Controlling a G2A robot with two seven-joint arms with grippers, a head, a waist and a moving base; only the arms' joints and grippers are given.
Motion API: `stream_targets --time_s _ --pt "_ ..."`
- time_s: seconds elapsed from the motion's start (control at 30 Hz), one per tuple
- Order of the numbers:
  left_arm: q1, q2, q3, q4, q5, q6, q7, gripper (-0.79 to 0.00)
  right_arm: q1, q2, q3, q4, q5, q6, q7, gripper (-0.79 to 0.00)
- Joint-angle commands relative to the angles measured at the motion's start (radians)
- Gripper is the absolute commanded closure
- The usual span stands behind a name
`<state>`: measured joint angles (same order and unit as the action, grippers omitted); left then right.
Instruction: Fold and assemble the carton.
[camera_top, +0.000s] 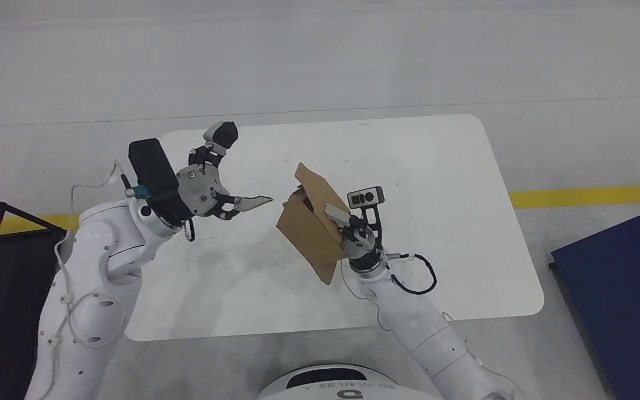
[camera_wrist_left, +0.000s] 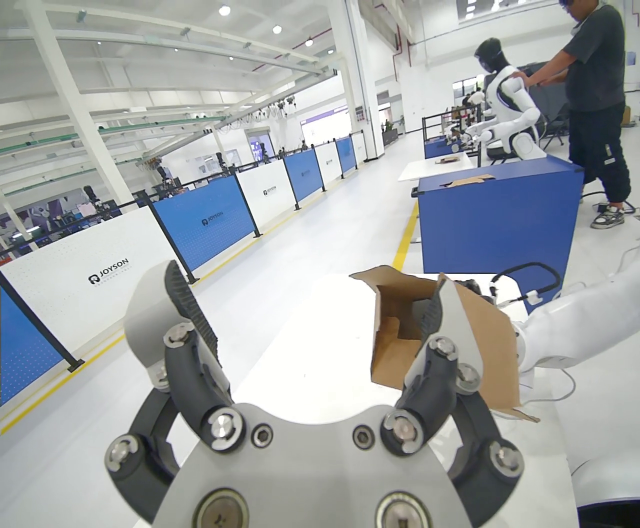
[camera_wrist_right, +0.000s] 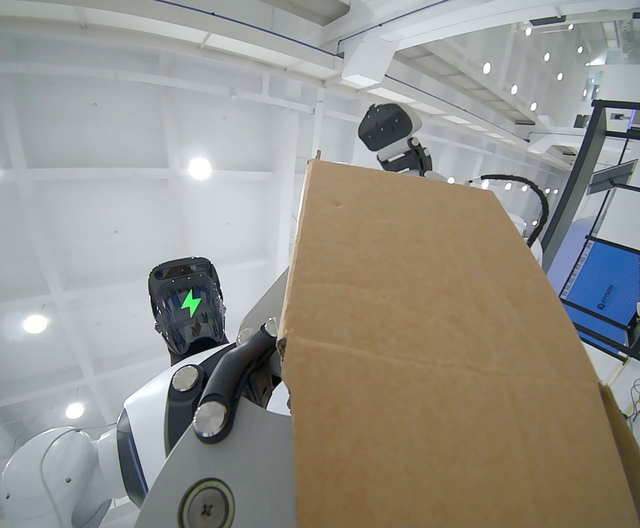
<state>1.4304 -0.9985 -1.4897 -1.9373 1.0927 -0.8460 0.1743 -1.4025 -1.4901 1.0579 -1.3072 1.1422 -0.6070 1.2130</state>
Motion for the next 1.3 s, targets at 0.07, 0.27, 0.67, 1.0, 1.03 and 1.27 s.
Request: stream_targets --time_s 0.07,0.27,0.67,1.0,1.03,1.27 --pt "0.004 -0.003 0.039 -0.015 0.015 -0.004 -0.017 -0.785 0.011 -0.004 -0.007 0.011 -0.002 -0.001 -0.002 0.0" --pt "-0.033 -0.012 0.117 0.001 0.12 0.083 -0.067 -0.785 0.012 -0.007 -0.013 0.016 -0.014 -0.001 -0.003 0.0" --pt "-0.06 -0.022 0.187 0.038 0.155 0.106 -0.048 -0.785 -0.016 -0.006 -0.013 -0.022 -0.038 0.001 -0.008 0.0" --pt "-0.051 -0.02 0.131 0.038 0.138 0.163 -0.041 -0.785 -0.03 -0.004 -0.005 -0.04 -0.047 -0.006 -0.01 0.0" --pt "-0.051 -0.02 0.131 0.038 0.138 0.163 -0.041 -0.785 -0.03 -0.004 -0.005 -0.04 -0.047 -0.006 -0.01 0.0" --pt "-0.035 -0.03 0.115 0.067 -0.02 0.279 -0.049 -0.785 -0.03 -0.004 -0.005 -0.04 -0.047 -0.006 -0.01 0.0"
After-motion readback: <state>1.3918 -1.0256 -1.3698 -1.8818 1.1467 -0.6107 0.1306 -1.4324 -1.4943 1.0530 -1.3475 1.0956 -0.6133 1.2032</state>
